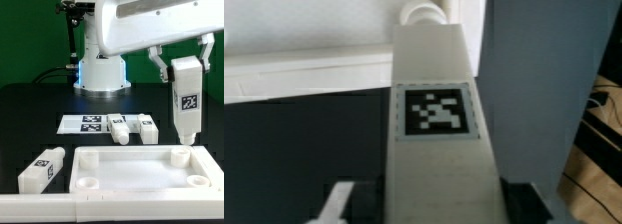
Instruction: Assemble desk
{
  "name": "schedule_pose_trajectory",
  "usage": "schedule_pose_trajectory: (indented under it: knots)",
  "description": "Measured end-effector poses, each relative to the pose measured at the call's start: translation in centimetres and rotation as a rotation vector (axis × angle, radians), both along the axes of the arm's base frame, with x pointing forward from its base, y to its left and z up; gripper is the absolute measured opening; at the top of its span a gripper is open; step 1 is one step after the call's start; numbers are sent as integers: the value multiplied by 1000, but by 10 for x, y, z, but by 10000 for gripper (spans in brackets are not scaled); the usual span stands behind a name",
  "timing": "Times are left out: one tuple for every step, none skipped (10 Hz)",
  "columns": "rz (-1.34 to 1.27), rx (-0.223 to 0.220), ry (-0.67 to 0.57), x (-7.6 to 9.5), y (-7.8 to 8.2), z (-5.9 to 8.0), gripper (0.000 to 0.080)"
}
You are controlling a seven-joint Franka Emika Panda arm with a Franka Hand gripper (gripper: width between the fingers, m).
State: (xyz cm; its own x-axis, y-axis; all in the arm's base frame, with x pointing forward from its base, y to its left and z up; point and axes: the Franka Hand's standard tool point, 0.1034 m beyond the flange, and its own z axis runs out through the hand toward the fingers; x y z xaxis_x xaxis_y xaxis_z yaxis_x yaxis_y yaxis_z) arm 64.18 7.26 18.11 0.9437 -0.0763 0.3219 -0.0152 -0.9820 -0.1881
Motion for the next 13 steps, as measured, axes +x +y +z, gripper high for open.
schedule_pose_trajectory:
  knots:
    - [-7,-24,-81,-1,0,-3,284]
    - [44,-60,-105,-11,12,-13,284]
    - [112,-88,-84,-17,19,-18,284]
    - [139,-106,-92,-15,19,-20,284]
    - [128,-102,-93,-15,16,-21,284]
    - [129,-102,-92,-15,17,-21,284]
    - [129,-102,-92,-15,17,-21,284]
    - [140,-109,-105,-14,20,-23,284]
    - [165,-119,-125,-13,30,-28,284]
    - [191,-129,-129,-13,38,-30,284]
    - [194,-129,-132,-13,40,-33,284]
    - [192,-130,-127,-14,38,-36,284]
    - [189,-130,-124,-14,36,-37,284]
